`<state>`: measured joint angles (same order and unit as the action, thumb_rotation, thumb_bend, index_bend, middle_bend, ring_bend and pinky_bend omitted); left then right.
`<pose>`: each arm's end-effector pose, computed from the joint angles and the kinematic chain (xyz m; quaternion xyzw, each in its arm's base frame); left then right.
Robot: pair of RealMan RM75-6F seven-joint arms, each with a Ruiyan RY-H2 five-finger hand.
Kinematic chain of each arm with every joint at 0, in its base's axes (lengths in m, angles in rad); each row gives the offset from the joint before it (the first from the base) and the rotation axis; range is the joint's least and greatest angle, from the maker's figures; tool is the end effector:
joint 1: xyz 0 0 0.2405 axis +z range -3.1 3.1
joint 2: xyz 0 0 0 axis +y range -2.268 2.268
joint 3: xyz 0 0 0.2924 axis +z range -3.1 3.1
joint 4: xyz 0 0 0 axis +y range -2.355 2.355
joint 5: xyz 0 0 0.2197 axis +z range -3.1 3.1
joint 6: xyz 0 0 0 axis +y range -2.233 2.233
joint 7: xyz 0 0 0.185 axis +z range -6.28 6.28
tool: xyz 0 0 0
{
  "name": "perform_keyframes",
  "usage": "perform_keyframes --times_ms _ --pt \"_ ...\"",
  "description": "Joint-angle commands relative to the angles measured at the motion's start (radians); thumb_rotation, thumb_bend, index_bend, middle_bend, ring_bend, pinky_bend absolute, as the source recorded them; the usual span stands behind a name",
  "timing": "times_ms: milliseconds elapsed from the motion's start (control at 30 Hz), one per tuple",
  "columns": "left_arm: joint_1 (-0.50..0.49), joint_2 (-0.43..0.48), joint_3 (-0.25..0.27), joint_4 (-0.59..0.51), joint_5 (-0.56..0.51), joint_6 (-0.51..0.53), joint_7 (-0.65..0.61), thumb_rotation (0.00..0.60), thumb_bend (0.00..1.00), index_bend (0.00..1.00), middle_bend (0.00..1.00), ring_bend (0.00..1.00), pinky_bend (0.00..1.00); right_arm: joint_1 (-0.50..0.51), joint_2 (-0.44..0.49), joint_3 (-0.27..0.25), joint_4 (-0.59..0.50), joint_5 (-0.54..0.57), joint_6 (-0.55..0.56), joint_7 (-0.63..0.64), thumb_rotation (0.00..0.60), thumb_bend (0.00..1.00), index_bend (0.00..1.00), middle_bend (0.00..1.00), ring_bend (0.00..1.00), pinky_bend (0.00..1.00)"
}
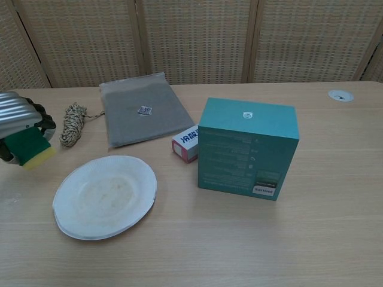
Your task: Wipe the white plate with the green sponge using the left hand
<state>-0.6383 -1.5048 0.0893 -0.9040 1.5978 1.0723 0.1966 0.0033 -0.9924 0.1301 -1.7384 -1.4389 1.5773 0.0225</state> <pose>-0.3146 0.4076 0.0143 -0.8442 -0.1061 -0.2106 0.4814 -0.3397 -0.2114 0.2312 0.5255 -0.3751 0.4152 0.6409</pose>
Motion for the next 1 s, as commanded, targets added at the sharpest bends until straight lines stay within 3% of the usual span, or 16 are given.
perform_keyframes --times_ms 33,167,233,333,433,567,733,900,1000 --pt "0.018 -0.005 -0.014 -0.019 -0.058 -0.058 -0.017 0.6 0.17 0.61 0.36 0.3 0.29 -0.001 0.001 0.0 0.0 -0.001 0.002 0.002 0.6 0.0 0.0 0.0 0.0 0.0" --pt "0.038 0.0 -0.038 -0.06 -0.122 -0.095 0.045 0.6 0.1 0.34 0.29 0.27 0.23 -0.003 0.003 -0.002 -0.002 -0.006 0.006 0.005 0.6 0.0 0.0 0.0 0.0 0.0" --pt "0.047 0.014 -0.054 -0.105 -0.164 -0.118 0.061 0.6 0.02 0.15 0.2 0.21 0.18 -0.004 0.004 -0.002 -0.003 -0.008 0.008 0.007 0.6 0.0 0.0 0.0 0.0 0.0" --pt "0.057 0.047 -0.076 -0.178 -0.212 -0.131 0.079 0.6 0.0 0.01 0.06 0.1 0.11 -0.006 0.006 -0.004 -0.004 -0.013 0.011 0.009 0.6 0.0 0.0 0.0 0.0 0.0" --pt "0.089 0.094 -0.101 -0.284 -0.263 -0.096 0.097 0.6 0.0 0.0 0.0 0.04 0.06 -0.01 0.009 -0.006 -0.008 -0.025 0.021 0.01 0.6 0.0 0.0 0.0 0.0 0.0" --pt "0.141 0.142 -0.124 -0.406 -0.306 -0.023 0.082 0.6 0.0 0.0 0.0 0.0 0.01 -0.018 0.012 -0.009 -0.012 -0.041 0.041 0.015 0.6 0.0 0.0 0.0 0.0 0.0" --pt "0.251 0.21 -0.158 -0.574 -0.307 0.178 -0.02 0.6 0.0 0.0 0.0 0.0 0.0 -0.027 0.013 -0.016 -0.01 -0.063 0.06 0.025 0.6 0.0 0.0 0.0 0.0 0.0" --pt "0.344 0.258 -0.156 -0.695 -0.298 0.326 -0.03 0.6 0.0 0.0 0.0 0.0 0.0 -0.028 0.01 -0.015 0.002 -0.066 0.064 0.042 0.6 0.0 0.0 0.0 0.0 0.0" --pt "0.392 0.284 -0.131 -0.757 -0.275 0.393 0.026 0.6 0.0 0.0 0.0 0.0 0.0 -0.028 0.005 -0.009 0.016 -0.064 0.072 0.051 0.6 0.0 0.0 0.0 0.0 0.0"
